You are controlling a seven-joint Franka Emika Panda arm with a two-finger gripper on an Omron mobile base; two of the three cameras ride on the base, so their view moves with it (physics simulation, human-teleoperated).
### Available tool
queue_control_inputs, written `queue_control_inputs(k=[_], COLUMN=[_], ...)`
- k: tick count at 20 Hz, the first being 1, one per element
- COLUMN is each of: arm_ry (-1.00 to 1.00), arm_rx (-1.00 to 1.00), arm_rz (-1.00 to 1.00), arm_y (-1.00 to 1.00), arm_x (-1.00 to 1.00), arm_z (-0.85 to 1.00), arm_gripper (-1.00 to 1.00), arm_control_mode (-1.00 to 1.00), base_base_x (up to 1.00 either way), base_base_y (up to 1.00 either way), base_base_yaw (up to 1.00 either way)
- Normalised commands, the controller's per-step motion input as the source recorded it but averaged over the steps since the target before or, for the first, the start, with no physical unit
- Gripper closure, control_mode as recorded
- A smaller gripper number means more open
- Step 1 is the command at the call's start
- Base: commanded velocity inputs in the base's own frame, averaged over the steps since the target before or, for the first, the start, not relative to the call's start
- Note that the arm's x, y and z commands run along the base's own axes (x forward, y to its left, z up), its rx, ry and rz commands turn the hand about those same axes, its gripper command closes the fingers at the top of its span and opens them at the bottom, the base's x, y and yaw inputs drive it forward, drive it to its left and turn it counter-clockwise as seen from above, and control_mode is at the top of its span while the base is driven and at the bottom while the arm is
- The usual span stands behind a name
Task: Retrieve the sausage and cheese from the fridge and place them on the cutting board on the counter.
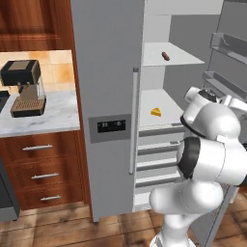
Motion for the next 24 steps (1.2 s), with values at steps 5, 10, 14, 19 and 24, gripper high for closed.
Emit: queue_control_inputs(k=[5,10,14,19,24], arm_ry=[0.00,-0.01,-0.17,-0.22,-0.14], arm_rx=[-0.06,-0.05,0.00,0.00,0.00], arm_rz=[0.00,0.00,0.00,0.00,0.00], arm_y=[-1.00,-0.90,0.03,0.53,1.00], arm_x=[-0.37,-0.54,-1.00,-0.59,0.00], arm_z=[0.00,0.02,0.17,0.76,0.54], arm_gripper=[-1.00,-1.00,-1.00,-1.00,-1.00], arm_control_mode=[-1.00,-1.00,-1.00,-1.00,-1.00], base_base_x=[0.00,0.00,0.00,0.00,0.00], base_base_y=[0.00,0.00,0.00,0.00,0.00], base_base_yaw=[0.00,0.00,0.00,0.00,0.00])
